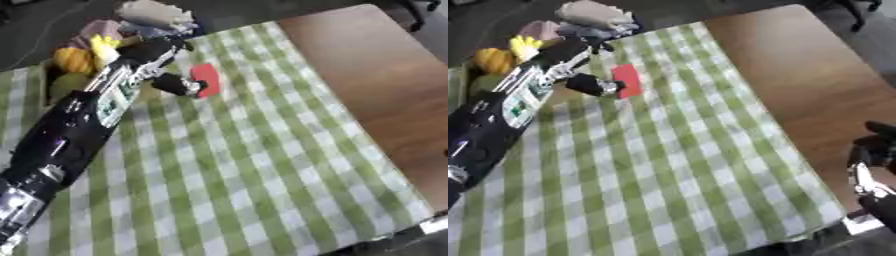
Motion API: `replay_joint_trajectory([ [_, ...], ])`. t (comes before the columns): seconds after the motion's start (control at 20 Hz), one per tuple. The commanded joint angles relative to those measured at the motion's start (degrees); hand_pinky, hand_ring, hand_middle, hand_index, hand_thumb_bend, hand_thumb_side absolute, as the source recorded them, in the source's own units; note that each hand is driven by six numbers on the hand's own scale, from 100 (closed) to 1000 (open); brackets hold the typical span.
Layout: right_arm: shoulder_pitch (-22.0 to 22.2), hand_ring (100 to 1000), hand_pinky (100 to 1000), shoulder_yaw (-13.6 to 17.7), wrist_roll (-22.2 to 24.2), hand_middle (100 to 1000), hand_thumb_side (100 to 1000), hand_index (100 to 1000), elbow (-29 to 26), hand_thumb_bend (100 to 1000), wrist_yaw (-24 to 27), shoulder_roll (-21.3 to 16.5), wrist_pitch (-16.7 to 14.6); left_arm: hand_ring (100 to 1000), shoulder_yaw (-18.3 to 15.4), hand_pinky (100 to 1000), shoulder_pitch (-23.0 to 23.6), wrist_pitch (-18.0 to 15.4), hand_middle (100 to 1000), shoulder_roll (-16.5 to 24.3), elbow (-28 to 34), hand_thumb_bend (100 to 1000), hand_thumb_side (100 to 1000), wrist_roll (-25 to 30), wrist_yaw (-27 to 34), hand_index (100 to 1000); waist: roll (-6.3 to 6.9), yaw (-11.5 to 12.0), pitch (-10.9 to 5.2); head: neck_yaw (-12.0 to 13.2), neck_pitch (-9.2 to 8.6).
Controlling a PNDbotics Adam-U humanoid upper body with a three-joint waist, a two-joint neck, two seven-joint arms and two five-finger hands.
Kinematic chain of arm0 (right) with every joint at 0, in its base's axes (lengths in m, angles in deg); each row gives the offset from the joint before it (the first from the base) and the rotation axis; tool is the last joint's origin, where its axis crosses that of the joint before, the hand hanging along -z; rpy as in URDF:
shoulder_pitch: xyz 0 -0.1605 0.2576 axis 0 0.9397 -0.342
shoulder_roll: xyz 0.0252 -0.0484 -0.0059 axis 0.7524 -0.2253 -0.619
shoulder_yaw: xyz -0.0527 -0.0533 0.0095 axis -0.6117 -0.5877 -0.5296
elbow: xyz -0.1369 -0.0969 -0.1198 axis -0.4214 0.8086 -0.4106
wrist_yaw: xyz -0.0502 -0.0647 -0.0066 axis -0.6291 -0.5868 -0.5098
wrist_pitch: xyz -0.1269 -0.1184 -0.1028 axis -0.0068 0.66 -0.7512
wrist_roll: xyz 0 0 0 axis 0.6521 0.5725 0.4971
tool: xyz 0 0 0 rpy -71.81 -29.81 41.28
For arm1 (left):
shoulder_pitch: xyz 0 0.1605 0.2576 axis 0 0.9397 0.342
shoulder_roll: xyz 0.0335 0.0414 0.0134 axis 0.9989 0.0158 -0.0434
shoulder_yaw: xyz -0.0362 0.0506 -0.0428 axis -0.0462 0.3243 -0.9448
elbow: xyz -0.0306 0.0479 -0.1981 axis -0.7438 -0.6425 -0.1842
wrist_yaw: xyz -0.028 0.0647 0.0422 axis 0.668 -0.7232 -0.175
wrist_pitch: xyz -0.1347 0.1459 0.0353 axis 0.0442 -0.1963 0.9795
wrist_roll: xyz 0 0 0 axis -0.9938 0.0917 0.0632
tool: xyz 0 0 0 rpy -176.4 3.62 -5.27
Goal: Pick up objects on the table and place them in the box.
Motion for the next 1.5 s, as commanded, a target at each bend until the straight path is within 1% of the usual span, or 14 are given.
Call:
replay_joint_trajectory([
  [0.05,-0.76,636,612,-0.01,0.12,630,358,833,-1.35,100,0.31,-0.37,-0.11,837,-0.44,838,-1.25,-0.45,842,0.64,0.17,484,561,-0.65,-1.56,892,0.58,-0.12,-0.06,0.20,-0.91],
  [0.15,-0.78,636,612,0.02,0.13,630,359,833,-1.36,100,0.30,-0.37,-0.13,832,-0.33,834,-1.15,-0.78,836,0.58,0.66,446,539,-1.12,-2.33,877,0.64,-0.09,-0.03,0.04,-0.84],
  [0.25,-0.57,636,613,0.33,-0.08,630,357,833,-1.28,100,0.19,-0.50,-0.06,826,-0.50,833,-0.88,-1.25,830,1.30,3.00,416,525,-2.04,-1.86,867,0.62,0.39,-0.14,-0.47,-0.62],
  [0.4,-0.39,637,615,1.20,-0.73,632,371,834,-0.92,100,-0.35,-1.41,0.19,805,-1.38,823,-0.24,-1.34,807,3.96,9.98,373,495,-3.24,1.30,856,0.33,2.05,-0.55,-1.93,-0.07],
  [0.5,-1.03,639,619,1.83,-1.10,634,381,836,-0.62,100,-0.96,-3.04,0.39,785,-2.51,812,0.98,-0.82,791,6.25,16.02,345,493,-3.97,4.86,853,-0.04,3.53,-0.96,-3.23,0.31],
  [0.6,-2.36,642,624,2.43,-1.34,638,389,839,-0.13,100,-1.73,-5.49,0.73,769,-4.06,797,2.90,0.38,775,8.32,22.18,299,477,-4.82,9.06,850,-0.48,5.30,-1.34,-4.74,0.48],
  [0.8,-7.33,652,639,2.80,-0.76,650,379,848,1.79,100,-3.19,-12.79,1.40,752,-7.57,779,8.29,4.21,759,11.01,33.60,230,460,-7.87,17.36,849,-1.37,9.82,-1.99,-8.11,0.97],
  [0.9,-10.73,664,650,2.21,0.22,660,337,857,3.93,100,-2.90,-16.80,1.84,743,-9.26,771,11.64,5.66,750,11.50,39.08,202,458,-9.79,21.85,849,-1.77,12.30,-2.21,-9.74,1.12],
  [1.0,-14.32,675,660,1.08,1.87,671,298,862,6.80,100,-2.43,-20.80,1.86,739,-10.76,767,15.11,6.87,747,11.32,44.07,186,463,-11.70,25.52,850,-2.16,14.89,-2.39,-11.48,1.18],
  [1.05,-16.25,692,671,0.44,2.95,686,261,869,8.73,100,-2.31,-22.63,1.79,736,-11.40,763,16.77,6.99,744,10.87,45.70,172,469,-12.62,26.97,852,-2.40,16.34,-2.48,-12.53,1.22],
  [1.15,-19.87,723,687,-0.77,5.42,714,226,892,13.10,100,-2.06,-25.10,0.87,734,-12.21,758,19.62,5.65,742,9.69,46.89,144,492,-14.38,29.27,857,-2.85,18.94,-2.58,-14.55,1.26],
  [1.2,-21.73,726,688,-1.25,6.74,717,223,895,16.04,100,-2.07,-25.85,0.78,734,-12.46,758,21.07,4.33,742,9.01,47.09,142,494,-15.12,30.22,858,-3.07,20.19,-2.63,-15.57,1.24],
  [1.3,-25.12,777,723,-2.23,9.91,766,199,934,22.09,100,-2.92,-26.60,0.49,726,-12.81,747,23.93,2.02,736,7.27,47.23,103,533,-16.20,31.79,862,-3.57,22.96,-2.80,-17.79,1.30],
  [1.5,-30.42,834,760,-2.77,14.68,818,199,965,33.10,100,-7.91,-25.89,-1.30,716,-13.40,737,28.44,-1.25,729,2.63,47.27,100,571,-18.03,34.30,864,-4.54,28.21,-3.10,-22.36,1.38],
])
